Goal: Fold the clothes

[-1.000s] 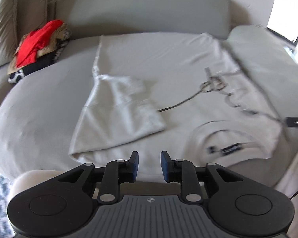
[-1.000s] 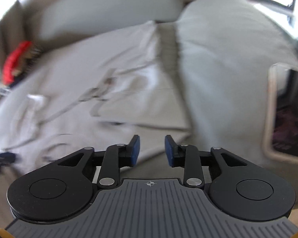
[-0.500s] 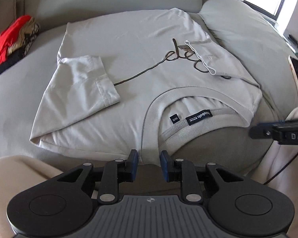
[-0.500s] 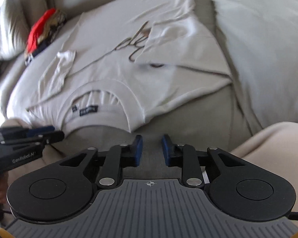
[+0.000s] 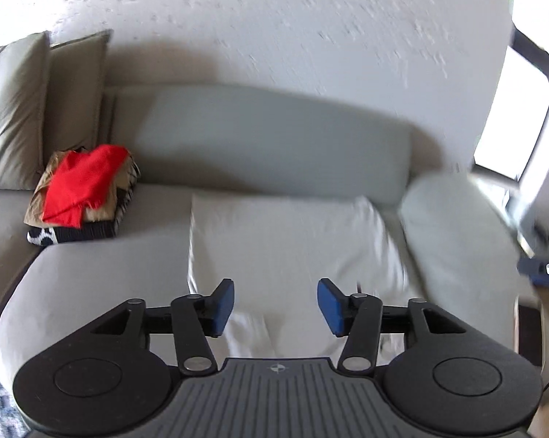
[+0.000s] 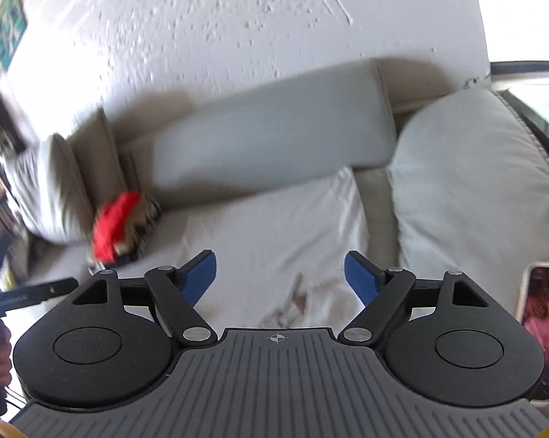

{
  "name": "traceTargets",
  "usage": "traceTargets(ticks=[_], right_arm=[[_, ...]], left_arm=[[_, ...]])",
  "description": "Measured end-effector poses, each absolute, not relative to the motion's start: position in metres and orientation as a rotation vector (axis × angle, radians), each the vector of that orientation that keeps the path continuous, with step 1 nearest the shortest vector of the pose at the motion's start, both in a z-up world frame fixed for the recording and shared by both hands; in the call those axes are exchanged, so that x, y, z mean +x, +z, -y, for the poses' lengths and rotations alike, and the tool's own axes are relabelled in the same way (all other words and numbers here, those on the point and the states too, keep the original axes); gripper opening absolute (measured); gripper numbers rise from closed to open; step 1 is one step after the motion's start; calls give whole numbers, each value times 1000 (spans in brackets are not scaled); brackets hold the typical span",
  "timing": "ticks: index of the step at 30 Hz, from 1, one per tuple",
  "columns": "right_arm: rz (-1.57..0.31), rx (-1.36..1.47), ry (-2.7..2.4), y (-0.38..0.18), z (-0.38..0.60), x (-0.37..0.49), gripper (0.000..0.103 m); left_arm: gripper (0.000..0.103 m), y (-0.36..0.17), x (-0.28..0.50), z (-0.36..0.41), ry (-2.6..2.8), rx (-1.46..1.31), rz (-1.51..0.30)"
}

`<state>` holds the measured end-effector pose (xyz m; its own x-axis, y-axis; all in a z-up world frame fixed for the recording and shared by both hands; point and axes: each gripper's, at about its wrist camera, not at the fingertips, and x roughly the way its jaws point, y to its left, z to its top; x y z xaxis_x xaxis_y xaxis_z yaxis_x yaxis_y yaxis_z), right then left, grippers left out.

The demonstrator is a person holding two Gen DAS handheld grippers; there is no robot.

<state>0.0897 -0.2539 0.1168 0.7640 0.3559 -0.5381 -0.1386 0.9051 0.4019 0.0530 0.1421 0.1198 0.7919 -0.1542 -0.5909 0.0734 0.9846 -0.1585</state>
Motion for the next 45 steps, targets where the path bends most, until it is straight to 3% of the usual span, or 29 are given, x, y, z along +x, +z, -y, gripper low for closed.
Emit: traceTargets(ticks=[8, 13, 17, 22, 27, 29, 31, 33, 45], right_arm=[[-712, 379, 165, 102, 248, 193, 83], [-775, 344, 75, 59, 241, 282, 85], [-818, 334, -22, 11, 244, 359, 76], [-830, 498, -70, -53, 267, 437, 75], [-822, 555, 13, -87, 276, 492, 58], [-841, 531, 46, -94, 275, 509, 56], [-870, 509, 90, -102, 273, 528, 39], [-882, 481, 115, -108, 269, 539, 32], [-874, 444, 141, -122, 261, 548, 26]], left_arm=[[56, 127, 135, -166, -62, -173, -665], [51, 67, 227, -195, 56, -161, -805], [39, 15, 289, -221, 113, -247, -837], [39, -32, 350, -241, 60, -358, -819], [40, -58, 396, -252, 25, -379, -811], [40, -66, 408, -259, 8, -430, -803], [40, -72, 418, -264, -12, -473, -798], [40, -77, 424, -268, -40, -506, -798], [36, -92, 436, -284, -55, -594, -801]])
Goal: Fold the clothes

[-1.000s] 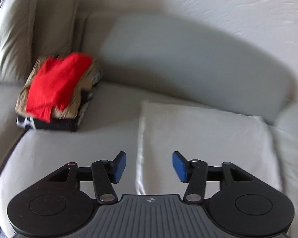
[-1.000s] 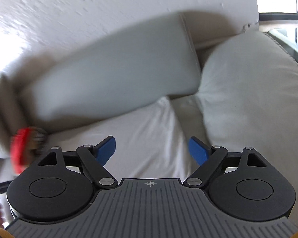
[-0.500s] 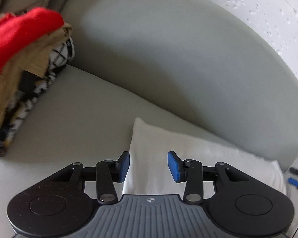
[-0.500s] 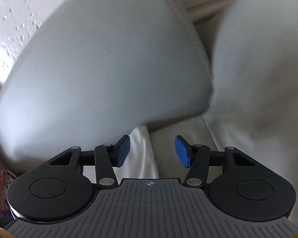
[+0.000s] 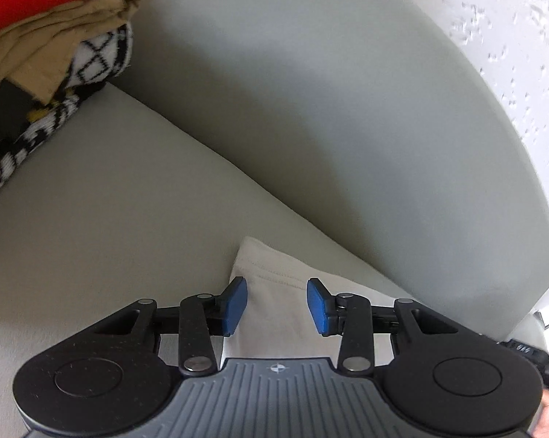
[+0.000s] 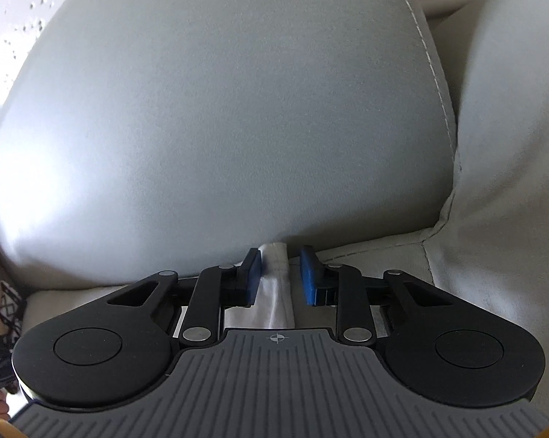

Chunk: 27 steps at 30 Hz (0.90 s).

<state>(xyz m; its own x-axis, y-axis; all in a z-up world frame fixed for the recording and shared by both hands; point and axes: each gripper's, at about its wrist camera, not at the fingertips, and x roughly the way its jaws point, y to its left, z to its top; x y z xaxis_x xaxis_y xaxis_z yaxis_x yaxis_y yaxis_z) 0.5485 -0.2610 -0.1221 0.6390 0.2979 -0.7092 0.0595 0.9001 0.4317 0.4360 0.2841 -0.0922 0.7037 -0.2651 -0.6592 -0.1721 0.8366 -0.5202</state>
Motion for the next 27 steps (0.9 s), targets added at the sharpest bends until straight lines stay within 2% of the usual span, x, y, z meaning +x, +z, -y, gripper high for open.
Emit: traceTargets(ticks=[2, 8, 11, 15, 16, 17, 18, 20, 27], right_arm=[[-876, 444, 144, -123, 261, 548, 26], [-864, 502, 152, -129, 266, 543, 26], [-855, 519, 154, -132, 266, 542, 26], [-835, 494, 137, -135, 261, 541, 21], [-826, 486, 133, -136, 259, 541, 20], [-817, 469, 130, -136, 256, 540, 16], [-807, 448, 124, -136, 253, 537, 6], [-780, 405, 113, -135, 247, 532, 5], [-639, 417, 63, -88, 247, 492, 0]], left_arm=[[33, -87, 440, -280, -22, -549, -812], [36, -72, 436, -278, 9, -387, -830], [36, -76, 437, -276, -10, -402, -827], [33, -81, 439, -275, -36, -421, -823], [31, -82, 440, -274, -43, -426, -823], [22, -83, 440, -274, -48, -432, -821], [16, -83, 440, -275, -48, -443, -820], [2, -82, 438, -274, -49, -442, -813], [2, -56, 417, -275, -40, -412, -756]])
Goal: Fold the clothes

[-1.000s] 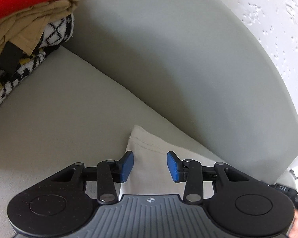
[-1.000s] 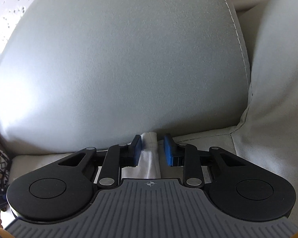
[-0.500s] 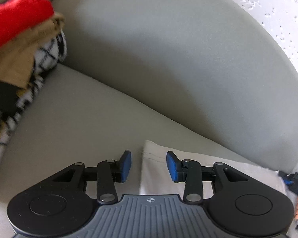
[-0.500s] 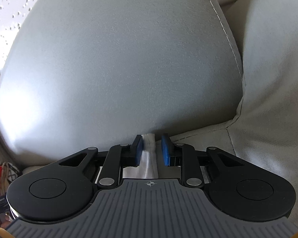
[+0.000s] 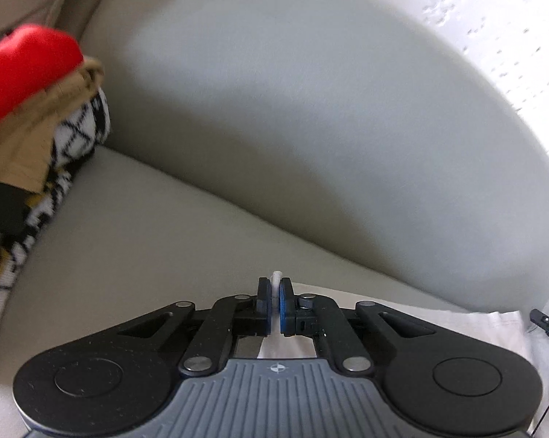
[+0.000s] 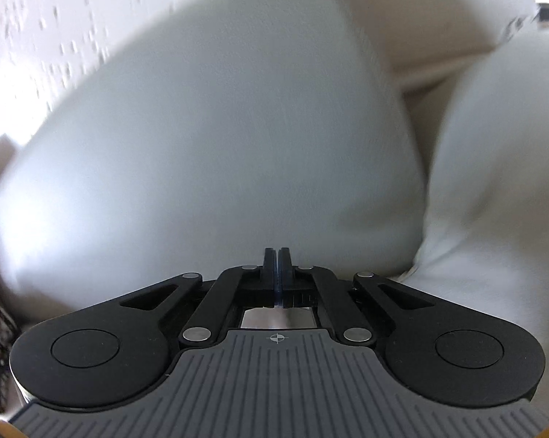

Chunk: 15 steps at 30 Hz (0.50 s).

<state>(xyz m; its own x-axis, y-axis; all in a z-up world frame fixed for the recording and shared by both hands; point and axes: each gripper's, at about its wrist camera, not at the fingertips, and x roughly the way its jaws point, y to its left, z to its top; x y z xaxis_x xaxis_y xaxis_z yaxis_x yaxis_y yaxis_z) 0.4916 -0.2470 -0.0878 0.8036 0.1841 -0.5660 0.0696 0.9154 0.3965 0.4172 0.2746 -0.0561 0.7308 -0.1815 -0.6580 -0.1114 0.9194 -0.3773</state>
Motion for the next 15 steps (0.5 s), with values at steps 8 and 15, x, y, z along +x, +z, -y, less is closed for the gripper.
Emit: traceTargets(ticks=[8, 15], right_arm=[[-757, 468, 93, -50, 261, 474, 12], [-835, 470, 97, -91, 256, 502, 39]], left_arm=[[2, -11, 365, -250, -66, -378, -742], [2, -21, 387, -227, -14, -345, -768]])
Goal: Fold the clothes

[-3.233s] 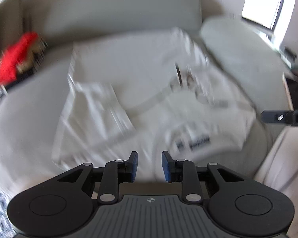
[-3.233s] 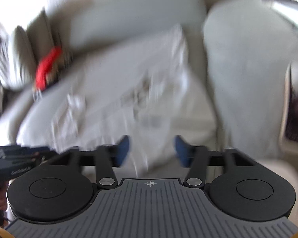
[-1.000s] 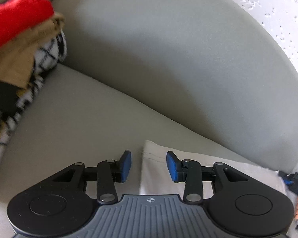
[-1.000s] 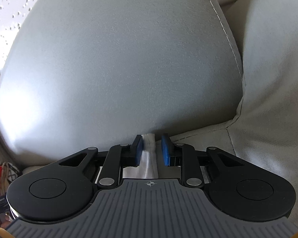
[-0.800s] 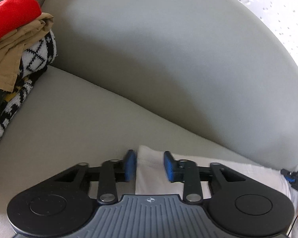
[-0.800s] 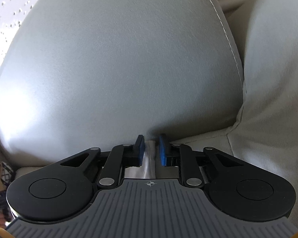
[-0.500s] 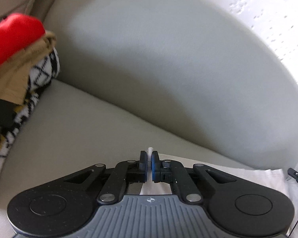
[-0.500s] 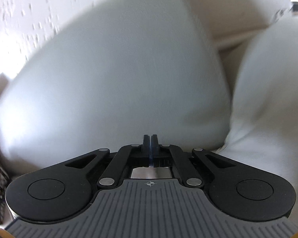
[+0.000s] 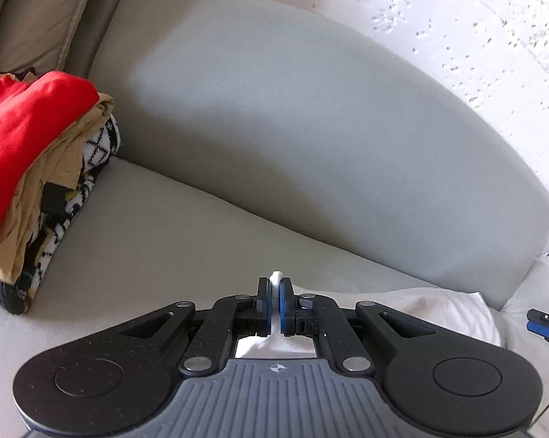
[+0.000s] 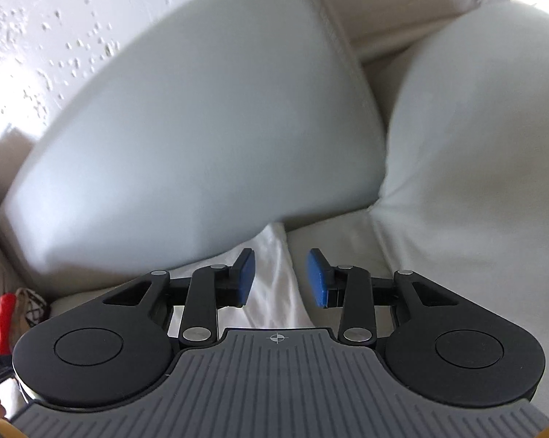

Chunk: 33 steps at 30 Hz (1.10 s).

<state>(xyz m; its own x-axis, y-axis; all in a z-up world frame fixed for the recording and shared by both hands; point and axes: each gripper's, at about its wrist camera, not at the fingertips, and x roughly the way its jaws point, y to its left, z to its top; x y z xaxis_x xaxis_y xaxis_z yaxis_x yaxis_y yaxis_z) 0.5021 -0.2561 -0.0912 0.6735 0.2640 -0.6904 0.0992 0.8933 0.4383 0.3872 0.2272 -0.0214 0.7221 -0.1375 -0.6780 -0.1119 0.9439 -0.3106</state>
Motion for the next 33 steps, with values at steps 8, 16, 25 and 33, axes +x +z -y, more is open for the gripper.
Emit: traceTargets(ticks=[8, 16, 25, 33], right_arm=[[-870, 337, 150, -146, 234, 563, 34], [-794, 270, 148, -146, 227, 560, 4], [-719, 380, 118, -67, 238, 486, 4], [-740, 514, 72, -8, 283, 341, 4]], left_arm=[[2, -53, 419, -247, 2, -352, -773], [2, -73, 439, -257, 13, -355, -771], [2, -21, 395, -251, -5, -379, -722], [2, 39, 287, -256, -95, -416, -648]])
